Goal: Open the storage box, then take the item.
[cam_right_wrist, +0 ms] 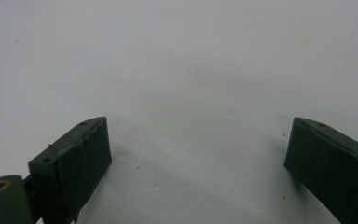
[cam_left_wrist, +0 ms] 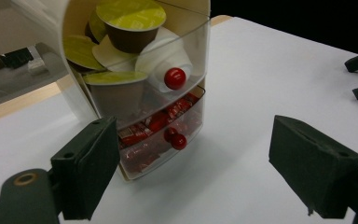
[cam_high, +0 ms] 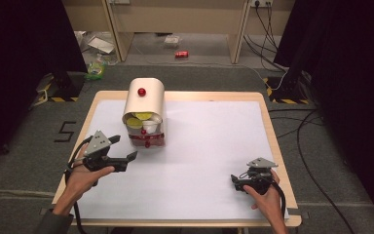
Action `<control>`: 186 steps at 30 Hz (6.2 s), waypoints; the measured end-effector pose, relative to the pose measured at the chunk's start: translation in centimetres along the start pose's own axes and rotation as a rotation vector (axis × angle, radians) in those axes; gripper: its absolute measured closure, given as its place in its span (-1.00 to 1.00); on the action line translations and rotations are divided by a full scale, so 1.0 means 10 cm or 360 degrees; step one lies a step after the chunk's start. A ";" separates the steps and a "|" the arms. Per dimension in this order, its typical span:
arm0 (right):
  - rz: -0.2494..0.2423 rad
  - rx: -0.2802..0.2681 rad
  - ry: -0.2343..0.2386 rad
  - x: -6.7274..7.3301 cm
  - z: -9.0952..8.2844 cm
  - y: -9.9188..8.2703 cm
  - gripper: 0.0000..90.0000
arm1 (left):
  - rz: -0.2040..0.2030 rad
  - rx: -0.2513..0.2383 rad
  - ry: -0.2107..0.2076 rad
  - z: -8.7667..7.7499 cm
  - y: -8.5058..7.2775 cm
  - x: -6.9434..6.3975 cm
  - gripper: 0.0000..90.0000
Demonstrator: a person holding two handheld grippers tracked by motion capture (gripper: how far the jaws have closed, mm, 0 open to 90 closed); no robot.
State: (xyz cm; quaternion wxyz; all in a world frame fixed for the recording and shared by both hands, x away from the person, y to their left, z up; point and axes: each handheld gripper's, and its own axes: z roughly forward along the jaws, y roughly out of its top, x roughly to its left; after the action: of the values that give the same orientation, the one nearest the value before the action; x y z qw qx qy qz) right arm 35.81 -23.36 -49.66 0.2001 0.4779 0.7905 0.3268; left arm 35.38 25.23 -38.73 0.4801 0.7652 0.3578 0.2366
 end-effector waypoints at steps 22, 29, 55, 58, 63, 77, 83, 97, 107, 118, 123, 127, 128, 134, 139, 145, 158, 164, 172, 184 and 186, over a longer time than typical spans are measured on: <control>0.0001 -0.0004 0.0000 0.00 0.00 0.00 -0.85 | 0.0181 -0.0029 0.0028 0.26 0.36 0.01 -0.50; 0.0002 -0.0004 0.0001 0.00 0.00 0.00 -0.85 | 0.0198 0.0002 0.0028 0.39 0.38 0.00 -0.51; 0.0001 -0.0004 0.0001 0.00 0.00 0.00 -0.85 | 0.0109 0.0037 0.0132 0.45 0.32 -0.03 -0.34; 0.0000 -0.0004 0.0000 0.00 0.00 0.00 -0.85 | 0.0108 0.0029 0.0128 0.42 0.30 -0.05 -0.32; 0.0001 -0.0004 0.0001 0.00 0.00 0.00 -0.85 | 0.0108 0.0021 0.0138 0.39 0.27 -0.09 -0.31; -0.0001 -0.0001 -0.0001 0.00 0.00 0.00 -0.85 | 0.0170 0.0054 0.0172 0.32 0.25 -0.16 -0.20; -0.0001 -0.0001 -0.0001 0.00 0.00 0.00 -0.85 | 0.0169 0.0057 0.0169 0.28 0.20 -0.20 -0.15; -0.0002 -0.0003 -0.0002 0.00 0.00 0.00 -0.85 | 0.0210 0.0060 0.0196 0.21 0.13 -0.32 -0.15; -0.0002 -0.0003 -0.0003 0.00 0.00 0.00 -0.85 | 0.0243 0.0081 0.0260 0.17 0.06 -0.43 -0.13; -0.0001 -0.0003 -0.0004 0.00 0.00 0.00 -0.85 | 0.0214 0.0047 0.0274 0.15 0.02 -0.46 -0.11; -0.0002 -0.0003 -0.0004 0.00 0.00 0.00 -0.85 | 0.0214 0.0052 0.0278 0.15 0.01 -0.48 -0.11; -0.0002 -0.0003 -0.0004 0.00 0.00 0.00 -0.85 | 0.0206 0.0056 0.0269 0.14 0.00 -0.49 -0.12; -0.0002 -0.0003 -0.0004 0.00 0.00 0.00 -0.85 | 0.0207 0.0060 0.0268 0.13 0.00 -0.49 -0.12; -0.0001 -0.0003 -0.0004 0.00 0.00 0.00 -0.85 | 0.0199 0.0062 0.0269 0.11 -0.03 -0.52 -0.12; -0.0001 -0.0001 -0.0002 0.00 0.00 0.00 -0.85 | 0.0191 0.0062 0.0262 0.10 -0.05 -0.54 -0.13; -0.0002 -0.0003 -0.0002 0.00 0.00 0.00 -0.85 | 0.0128 0.0042 0.0231 0.09 -0.05 -0.53 -0.17; -0.0002 -0.0005 -0.0002 0.00 0.00 0.00 -0.85 | 0.0081 0.0012 0.0255 0.11 -0.02 -0.49 -0.34; -0.0002 -0.0005 -0.0004 0.00 0.00 0.00 -0.85 | 0.0109 -0.0033 0.0305 0.10 0.07 -0.49 -0.40; 0.0000 -0.0003 -0.0003 0.00 0.00 0.00 -0.85 | 0.0061 -0.0047 0.0331 0.13 0.13 -0.45 -0.45; -0.0001 -0.0003 -0.0004 0.00 0.00 0.00 -0.85 | 0.0069 -0.0032 0.0365 0.24 0.19 -0.43 -0.44; -0.0001 -0.0003 -0.0004 0.00 0.00 0.00 -0.85 | 0.0092 -0.0043 0.0376 0.26 0.19 -0.41 -0.43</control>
State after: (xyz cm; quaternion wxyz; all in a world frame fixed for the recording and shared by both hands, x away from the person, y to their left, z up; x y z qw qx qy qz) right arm 35.80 -23.34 -49.68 0.2017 0.4778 0.7901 0.3269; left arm 35.17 20.05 -38.20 0.4378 0.7354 0.3865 0.3437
